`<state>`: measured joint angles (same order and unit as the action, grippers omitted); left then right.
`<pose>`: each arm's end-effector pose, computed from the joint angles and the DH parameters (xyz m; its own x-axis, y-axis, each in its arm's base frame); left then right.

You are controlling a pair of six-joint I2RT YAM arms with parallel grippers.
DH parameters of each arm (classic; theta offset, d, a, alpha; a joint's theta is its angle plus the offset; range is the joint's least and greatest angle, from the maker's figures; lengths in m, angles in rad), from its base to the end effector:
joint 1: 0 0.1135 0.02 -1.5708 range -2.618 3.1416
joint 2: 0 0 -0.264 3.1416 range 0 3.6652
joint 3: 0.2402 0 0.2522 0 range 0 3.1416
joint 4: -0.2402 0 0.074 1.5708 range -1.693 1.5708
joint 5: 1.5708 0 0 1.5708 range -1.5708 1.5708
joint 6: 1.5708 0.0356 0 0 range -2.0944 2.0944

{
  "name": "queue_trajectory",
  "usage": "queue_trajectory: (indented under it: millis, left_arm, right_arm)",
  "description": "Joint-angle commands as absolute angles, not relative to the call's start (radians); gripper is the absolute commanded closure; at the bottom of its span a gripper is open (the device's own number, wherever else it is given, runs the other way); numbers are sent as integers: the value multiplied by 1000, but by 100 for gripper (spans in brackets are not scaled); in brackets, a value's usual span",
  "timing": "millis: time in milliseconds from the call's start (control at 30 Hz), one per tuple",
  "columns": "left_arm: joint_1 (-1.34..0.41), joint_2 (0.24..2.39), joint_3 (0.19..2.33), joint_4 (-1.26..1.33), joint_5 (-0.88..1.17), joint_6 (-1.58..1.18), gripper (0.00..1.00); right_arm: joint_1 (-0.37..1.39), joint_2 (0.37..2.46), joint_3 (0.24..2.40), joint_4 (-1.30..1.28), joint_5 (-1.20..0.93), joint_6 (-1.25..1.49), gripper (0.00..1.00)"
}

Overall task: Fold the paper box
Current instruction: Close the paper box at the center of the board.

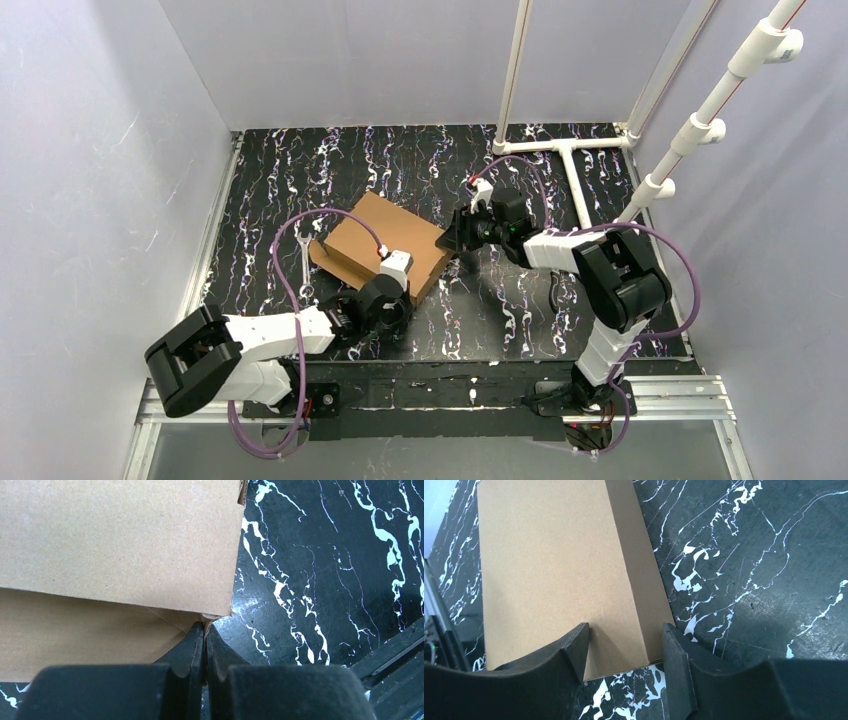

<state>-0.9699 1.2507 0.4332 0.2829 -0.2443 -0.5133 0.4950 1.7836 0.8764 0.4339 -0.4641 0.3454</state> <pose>0.1437 -0.1945 0.1711 -0.5862 0.0124 -0.8101 0.4532 0.8338 -0.3152 0.3164 0.1889 0.1673 -0.6399 -0.0014 -0.7684 -0.5938 0.6357 0.4933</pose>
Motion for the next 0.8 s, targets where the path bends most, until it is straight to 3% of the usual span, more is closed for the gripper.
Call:
queue_trajectory:
  millis: [0, 433, 633, 767]
  left_arm:
    - [-974, 1225, 534, 350, -330, -600, 100]
    - [-977, 1260, 708, 238, -357, -535, 100]
    - [-977, 1285, 757, 242, -164, -363, 100]
    - [-915, 1351, 758, 191, -165, -373, 100]
  right_arm:
    - [586, 1765, 798, 457, -396, 397, 50]
    - [654, 1798, 806, 440, -324, 380, 51]
    - [655, 1808, 819, 424, -304, 374, 51]
    - [655, 1809, 825, 415, -304, 368, 50]
